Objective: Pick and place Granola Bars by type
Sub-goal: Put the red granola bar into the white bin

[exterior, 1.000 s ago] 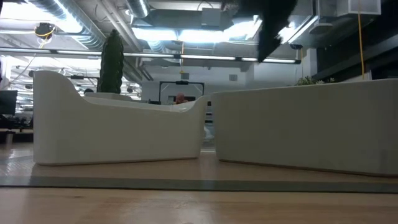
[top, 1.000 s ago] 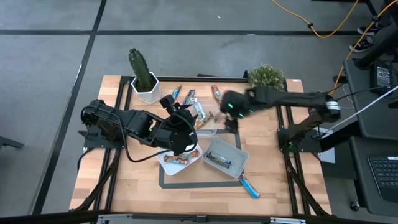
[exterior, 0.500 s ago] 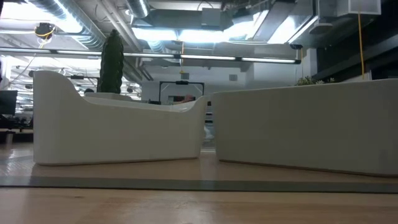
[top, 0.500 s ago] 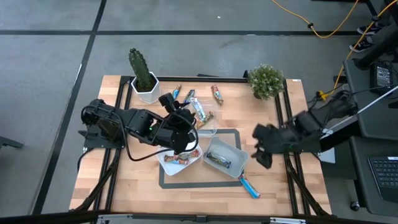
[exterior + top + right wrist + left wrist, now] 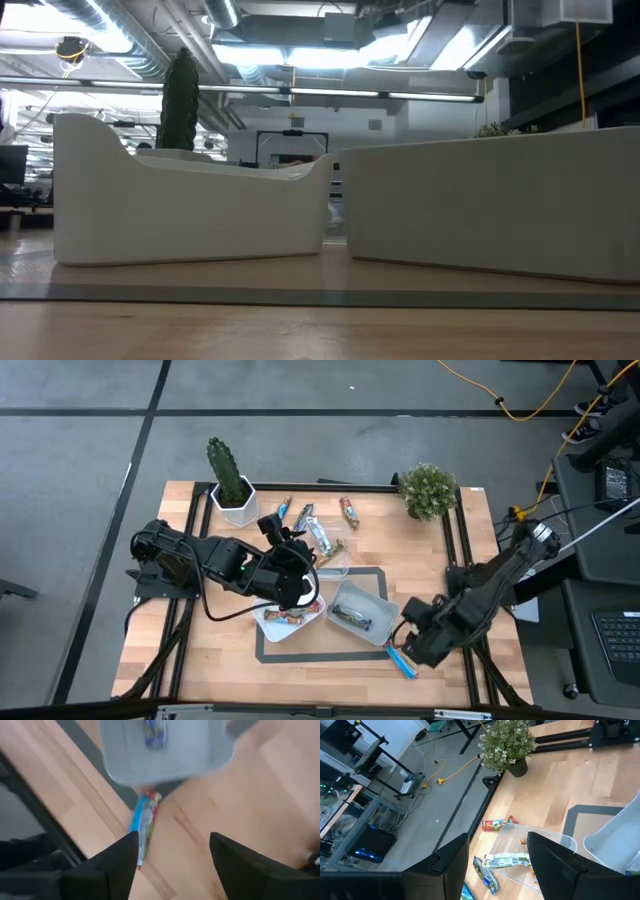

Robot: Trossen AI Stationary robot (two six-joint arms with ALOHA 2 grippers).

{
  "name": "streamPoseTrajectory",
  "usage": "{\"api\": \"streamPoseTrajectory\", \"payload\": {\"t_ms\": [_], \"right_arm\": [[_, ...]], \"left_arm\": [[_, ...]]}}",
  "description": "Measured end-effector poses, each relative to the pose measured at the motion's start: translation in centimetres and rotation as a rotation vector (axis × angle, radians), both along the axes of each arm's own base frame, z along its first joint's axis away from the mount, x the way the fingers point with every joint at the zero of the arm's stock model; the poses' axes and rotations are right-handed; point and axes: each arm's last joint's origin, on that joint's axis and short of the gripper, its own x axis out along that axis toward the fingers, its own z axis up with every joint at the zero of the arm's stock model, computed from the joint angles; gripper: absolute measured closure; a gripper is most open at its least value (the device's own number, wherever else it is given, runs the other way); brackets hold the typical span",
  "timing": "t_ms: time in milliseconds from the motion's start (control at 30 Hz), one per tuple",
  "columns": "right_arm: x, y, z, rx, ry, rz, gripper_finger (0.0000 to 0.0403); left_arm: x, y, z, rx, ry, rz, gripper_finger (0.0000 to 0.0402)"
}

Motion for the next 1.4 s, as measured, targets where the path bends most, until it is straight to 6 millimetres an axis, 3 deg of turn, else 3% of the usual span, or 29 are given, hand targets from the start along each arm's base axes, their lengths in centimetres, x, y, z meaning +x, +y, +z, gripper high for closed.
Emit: {"api": "streamPoseTrajectory", "payload": {"t_ms": [233, 400, 900, 1000, 1100, 1400], "right_arm": [[0.2, 2.1, -6.5, 0.163, 0.026, -0.053, 0.0083], [0.2, 2.2, -9.6, 0.228, 0.041, -0.093, 0.0042], [1.1, 3.3, -15.1, 0.202, 0.117, -0.091, 0.0048], [1.1, 3.2, -15.3, 0.188, 0.136, -0.095, 0.0075], [1.1, 3.2, -15.0, 0.175, 0.155, -0.096, 0.0129], [1.3, 3.7, -13.7, 0.215, 0.191, -0.069, 0.0374]], "left_arm": [[0.0, -0.1, -0.1, -0.023, 0.014, -0.018, 0.0207], [0.0, -0.1, -0.1, -0.035, 0.023, -0.027, 0.0207], [0.0, -0.1, -0.1, -0.038, 0.024, -0.029, 0.0207], [0.0, -0.1, -0.1, -0.038, 0.024, -0.029, 0.0207], [0.0, -0.1, -0.1, -0.038, 0.024, -0.029, 0.0207], [0.0, -0.1, -0.1, -0.047, 0.021, -0.029, 0.0207]]}}
